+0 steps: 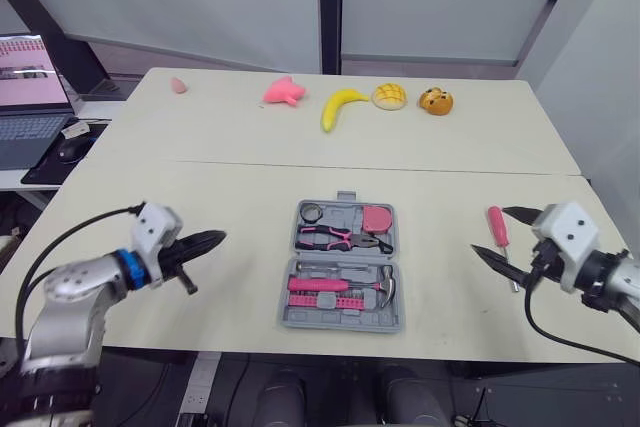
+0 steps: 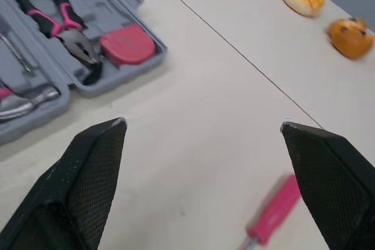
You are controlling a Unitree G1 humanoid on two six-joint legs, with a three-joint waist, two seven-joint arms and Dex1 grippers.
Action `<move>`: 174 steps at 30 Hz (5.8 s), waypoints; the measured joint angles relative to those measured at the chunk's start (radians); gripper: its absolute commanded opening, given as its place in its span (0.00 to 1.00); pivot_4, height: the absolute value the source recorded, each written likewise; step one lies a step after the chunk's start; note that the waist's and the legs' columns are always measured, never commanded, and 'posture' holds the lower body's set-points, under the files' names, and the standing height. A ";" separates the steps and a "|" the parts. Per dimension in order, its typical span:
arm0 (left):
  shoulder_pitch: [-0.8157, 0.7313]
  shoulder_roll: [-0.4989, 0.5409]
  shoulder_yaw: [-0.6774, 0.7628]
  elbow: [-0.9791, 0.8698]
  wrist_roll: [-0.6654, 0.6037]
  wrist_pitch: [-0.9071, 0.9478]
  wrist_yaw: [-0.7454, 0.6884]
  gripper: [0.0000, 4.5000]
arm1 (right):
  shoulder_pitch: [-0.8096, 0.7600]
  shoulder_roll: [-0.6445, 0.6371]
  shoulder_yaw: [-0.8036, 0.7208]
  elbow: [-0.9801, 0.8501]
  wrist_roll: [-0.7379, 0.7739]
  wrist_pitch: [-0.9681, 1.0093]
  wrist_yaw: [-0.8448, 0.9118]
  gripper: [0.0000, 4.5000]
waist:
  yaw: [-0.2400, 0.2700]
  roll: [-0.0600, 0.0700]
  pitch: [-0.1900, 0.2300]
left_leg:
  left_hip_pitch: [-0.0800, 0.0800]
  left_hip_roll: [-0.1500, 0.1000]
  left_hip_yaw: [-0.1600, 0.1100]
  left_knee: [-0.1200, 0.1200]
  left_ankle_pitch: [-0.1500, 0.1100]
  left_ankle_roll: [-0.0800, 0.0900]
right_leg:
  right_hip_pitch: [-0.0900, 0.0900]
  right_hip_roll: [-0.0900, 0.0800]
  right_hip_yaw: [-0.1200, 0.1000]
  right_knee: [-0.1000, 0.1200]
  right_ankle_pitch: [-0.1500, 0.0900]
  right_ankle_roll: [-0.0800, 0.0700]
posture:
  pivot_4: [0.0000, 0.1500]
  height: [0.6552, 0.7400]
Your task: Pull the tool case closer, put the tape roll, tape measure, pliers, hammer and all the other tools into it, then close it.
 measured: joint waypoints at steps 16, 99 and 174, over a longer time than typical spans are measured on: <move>0.335 -0.240 0.165 -0.098 -0.076 -0.039 0.295 1.00 | 0.108 0.130 -0.114 0.237 -0.008 -0.111 -0.076 1.00 | -0.007 0.001 -0.001 | 0.003 0.001 0.005 -0.001 0.000 0.000 | 0.000 0.001 0.005 0.001 -0.003 0.003 | 1.00 0.83; -0.415 0.099 -0.320 -0.356 -0.315 0.336 -0.215 1.00 | -0.426 0.427 0.151 0.697 -0.181 -0.026 -0.550 0.40 | -0.031 0.004 0.000 | 0.001 0.000 0.005 -0.001 0.000 0.000 | -0.002 0.002 0.005 0.001 0.000 -0.001 | 1.00 0.83; 0.157 0.419 -0.212 -0.328 0.043 -0.103 -0.342 1.00 | -0.798 0.349 1.255 0.081 -0.282 0.519 0.053 0.16 | -0.033 0.005 0.002 | -0.013 0.002 0.003 -0.001 0.000 0.000 | -0.018 0.002 0.003 0.003 0.000 -0.002 | 1.00 0.83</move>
